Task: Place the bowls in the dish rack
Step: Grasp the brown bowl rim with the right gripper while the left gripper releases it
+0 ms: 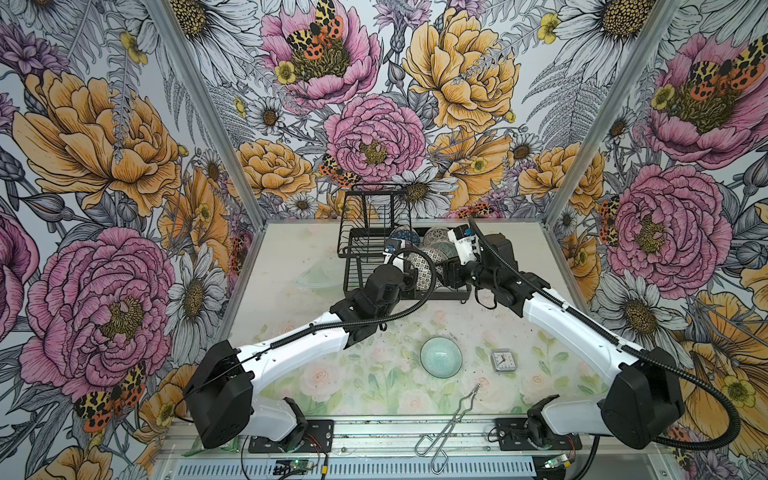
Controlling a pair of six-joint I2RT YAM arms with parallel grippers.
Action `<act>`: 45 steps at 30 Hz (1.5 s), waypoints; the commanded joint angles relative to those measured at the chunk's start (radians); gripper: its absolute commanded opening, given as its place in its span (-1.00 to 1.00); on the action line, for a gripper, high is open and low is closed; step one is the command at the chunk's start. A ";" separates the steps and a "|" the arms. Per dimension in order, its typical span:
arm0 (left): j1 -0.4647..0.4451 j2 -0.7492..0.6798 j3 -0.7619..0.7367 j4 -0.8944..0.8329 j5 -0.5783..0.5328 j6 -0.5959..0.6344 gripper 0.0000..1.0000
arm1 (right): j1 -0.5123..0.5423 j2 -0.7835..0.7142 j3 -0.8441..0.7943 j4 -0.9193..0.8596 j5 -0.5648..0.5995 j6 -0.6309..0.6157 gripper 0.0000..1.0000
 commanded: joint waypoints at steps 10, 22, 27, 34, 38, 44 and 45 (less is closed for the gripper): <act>0.011 0.006 0.012 0.085 0.057 0.010 -1.00 | 0.009 0.012 0.023 0.051 0.001 0.022 -0.44; 0.019 -0.012 0.025 0.010 0.095 0.048 -0.75 | 0.010 0.003 0.019 0.051 0.019 0.016 -1.00; 0.021 -0.032 0.035 -0.052 0.116 0.083 -0.05 | 0.009 0.004 0.018 0.049 0.044 0.001 -1.00; 0.045 -0.118 -0.025 -0.106 0.098 0.117 0.92 | -0.003 0.008 0.024 0.048 0.153 -0.088 -1.00; 0.062 -0.153 -0.025 -0.187 0.096 0.135 0.98 | -0.008 0.048 0.061 0.053 0.226 -0.159 -1.00; 0.083 -0.186 -0.043 -0.225 0.096 0.131 0.98 | -0.001 0.129 0.066 0.201 0.390 -0.318 -1.00; 0.086 -0.189 -0.044 -0.229 0.099 0.129 0.98 | 0.002 0.135 0.043 0.271 0.409 -0.349 -1.00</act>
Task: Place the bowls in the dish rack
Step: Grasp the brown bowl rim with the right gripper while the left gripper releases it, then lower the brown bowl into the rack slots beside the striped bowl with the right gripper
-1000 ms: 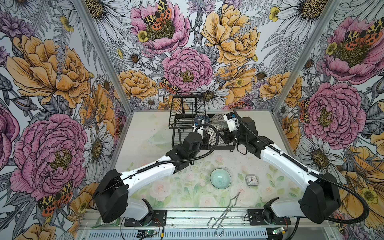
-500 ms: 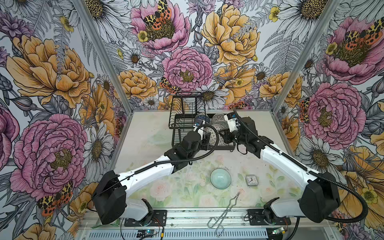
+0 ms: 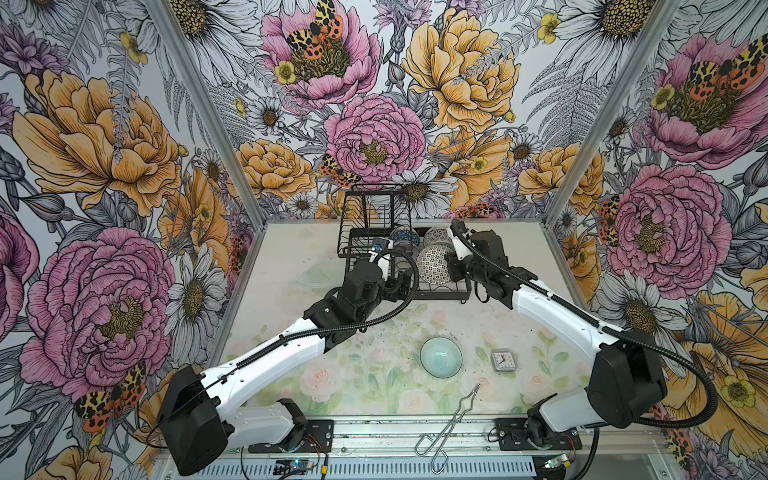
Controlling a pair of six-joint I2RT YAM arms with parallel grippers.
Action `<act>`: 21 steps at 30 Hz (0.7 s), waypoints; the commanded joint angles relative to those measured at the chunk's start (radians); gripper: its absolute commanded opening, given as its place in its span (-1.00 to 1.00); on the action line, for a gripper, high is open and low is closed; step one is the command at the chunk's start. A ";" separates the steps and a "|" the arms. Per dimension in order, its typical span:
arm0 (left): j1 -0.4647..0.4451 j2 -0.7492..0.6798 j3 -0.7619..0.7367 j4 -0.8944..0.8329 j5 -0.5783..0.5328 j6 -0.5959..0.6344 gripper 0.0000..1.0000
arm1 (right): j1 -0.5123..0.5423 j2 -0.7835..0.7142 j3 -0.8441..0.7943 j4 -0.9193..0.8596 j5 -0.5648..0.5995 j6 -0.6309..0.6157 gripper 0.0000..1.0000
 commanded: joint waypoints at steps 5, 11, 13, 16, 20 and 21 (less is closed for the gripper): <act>0.026 -0.029 -0.031 -0.046 0.001 0.004 0.97 | 0.007 0.060 -0.085 0.475 0.155 -0.271 -1.00; 0.044 -0.040 -0.044 -0.046 0.007 -0.003 0.98 | 0.022 0.153 -0.247 0.916 0.115 -0.509 -1.00; 0.047 -0.045 -0.049 -0.046 0.009 -0.006 0.98 | 0.028 0.188 -0.284 1.038 0.110 -0.569 -1.00; 0.052 -0.049 -0.053 -0.047 0.013 -0.011 0.98 | 0.041 0.233 -0.304 1.132 0.118 -0.631 -1.00; 0.057 -0.053 -0.056 -0.049 0.016 -0.014 0.97 | 0.057 0.291 -0.318 1.256 0.126 -0.674 -1.00; 0.057 -0.054 -0.056 -0.049 0.017 -0.016 0.98 | 0.059 0.304 -0.316 1.270 0.127 -0.677 -1.00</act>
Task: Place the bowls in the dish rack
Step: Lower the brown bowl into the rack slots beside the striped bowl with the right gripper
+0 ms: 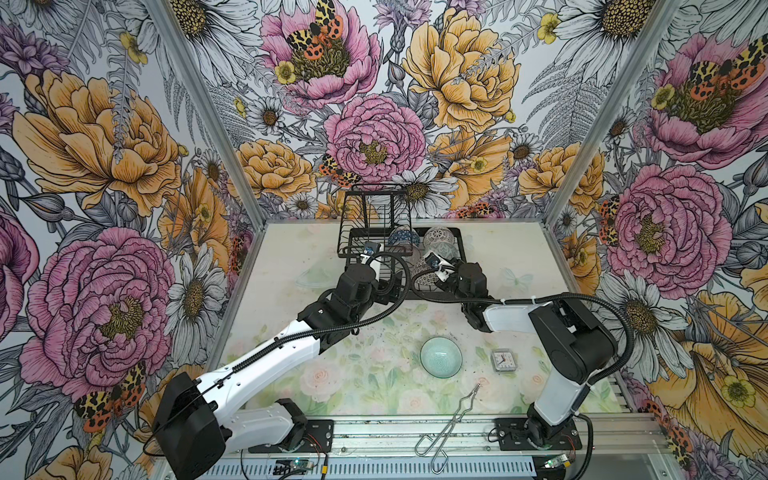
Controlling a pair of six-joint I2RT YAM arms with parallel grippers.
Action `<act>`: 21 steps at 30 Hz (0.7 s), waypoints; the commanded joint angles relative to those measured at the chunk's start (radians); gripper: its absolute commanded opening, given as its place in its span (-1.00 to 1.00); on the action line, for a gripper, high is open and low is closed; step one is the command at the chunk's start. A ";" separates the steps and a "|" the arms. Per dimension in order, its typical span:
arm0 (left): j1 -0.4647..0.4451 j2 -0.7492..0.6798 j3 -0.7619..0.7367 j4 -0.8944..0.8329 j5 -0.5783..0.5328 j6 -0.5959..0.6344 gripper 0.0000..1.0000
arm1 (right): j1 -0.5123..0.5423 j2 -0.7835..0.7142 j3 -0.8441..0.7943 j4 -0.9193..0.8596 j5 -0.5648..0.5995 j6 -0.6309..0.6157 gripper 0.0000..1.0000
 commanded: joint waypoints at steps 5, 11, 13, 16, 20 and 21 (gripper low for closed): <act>0.016 -0.030 -0.017 -0.009 0.019 -0.012 0.98 | 0.021 0.066 0.047 0.279 -0.010 -0.071 -1.00; 0.018 -0.036 -0.020 -0.015 0.023 -0.016 0.98 | 0.036 0.135 0.105 0.279 -0.014 -0.123 -1.00; 0.019 -0.038 -0.023 -0.015 0.021 -0.019 0.98 | 0.041 0.155 0.124 0.278 -0.016 -0.135 -1.00; 0.021 -0.042 -0.027 -0.013 0.023 -0.022 0.98 | 0.046 0.188 0.152 0.278 -0.018 -0.150 -1.00; 0.020 -0.047 -0.032 -0.015 0.023 -0.025 0.98 | 0.051 0.230 0.189 0.276 -0.023 -0.154 -1.00; 0.021 -0.048 -0.032 -0.015 0.022 -0.025 0.98 | 0.051 0.240 0.200 0.275 -0.022 -0.157 -1.00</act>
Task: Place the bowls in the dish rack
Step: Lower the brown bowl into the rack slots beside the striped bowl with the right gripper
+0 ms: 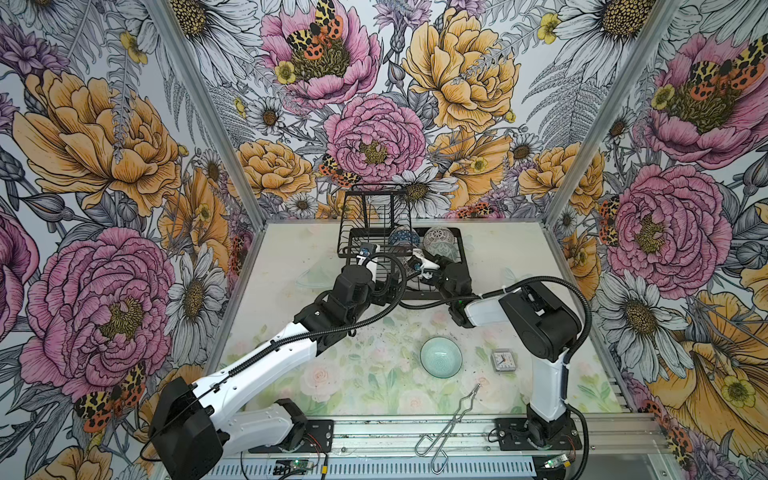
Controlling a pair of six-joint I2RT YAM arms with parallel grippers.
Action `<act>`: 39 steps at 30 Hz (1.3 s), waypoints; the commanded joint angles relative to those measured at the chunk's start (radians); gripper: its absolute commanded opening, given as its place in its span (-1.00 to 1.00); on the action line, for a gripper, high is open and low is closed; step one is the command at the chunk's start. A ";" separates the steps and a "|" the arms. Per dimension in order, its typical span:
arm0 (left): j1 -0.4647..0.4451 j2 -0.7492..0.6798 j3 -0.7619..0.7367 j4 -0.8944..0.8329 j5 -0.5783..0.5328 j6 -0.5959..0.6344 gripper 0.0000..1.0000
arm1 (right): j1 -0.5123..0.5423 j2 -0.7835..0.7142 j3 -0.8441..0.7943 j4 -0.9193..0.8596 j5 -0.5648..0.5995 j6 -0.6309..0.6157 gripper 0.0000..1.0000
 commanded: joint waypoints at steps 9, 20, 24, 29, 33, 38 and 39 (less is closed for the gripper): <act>0.009 -0.036 -0.025 -0.006 0.010 -0.013 0.98 | 0.015 0.099 0.123 0.091 -0.019 -0.030 -1.00; 0.014 -0.043 -0.034 -0.006 0.006 -0.016 0.98 | 0.020 0.169 0.171 0.065 -0.045 -0.080 -1.00; 0.016 -0.043 -0.038 -0.007 0.007 -0.017 0.98 | 0.024 0.183 0.180 0.047 -0.048 -0.110 -1.00; 0.020 -0.044 -0.042 -0.006 0.008 -0.020 0.97 | 0.025 0.165 0.173 -0.023 -0.077 -0.124 -1.00; 0.026 -0.046 -0.045 -0.006 0.008 -0.021 0.98 | 0.025 0.137 0.167 -0.106 -0.080 -0.118 -1.00; 0.030 -0.047 -0.048 -0.006 0.013 -0.023 0.97 | 0.023 0.104 0.180 -0.240 -0.076 -0.103 -1.00; 0.029 -0.047 -0.050 -0.005 0.013 -0.023 0.98 | 0.023 0.099 0.184 -0.259 -0.076 -0.100 -1.00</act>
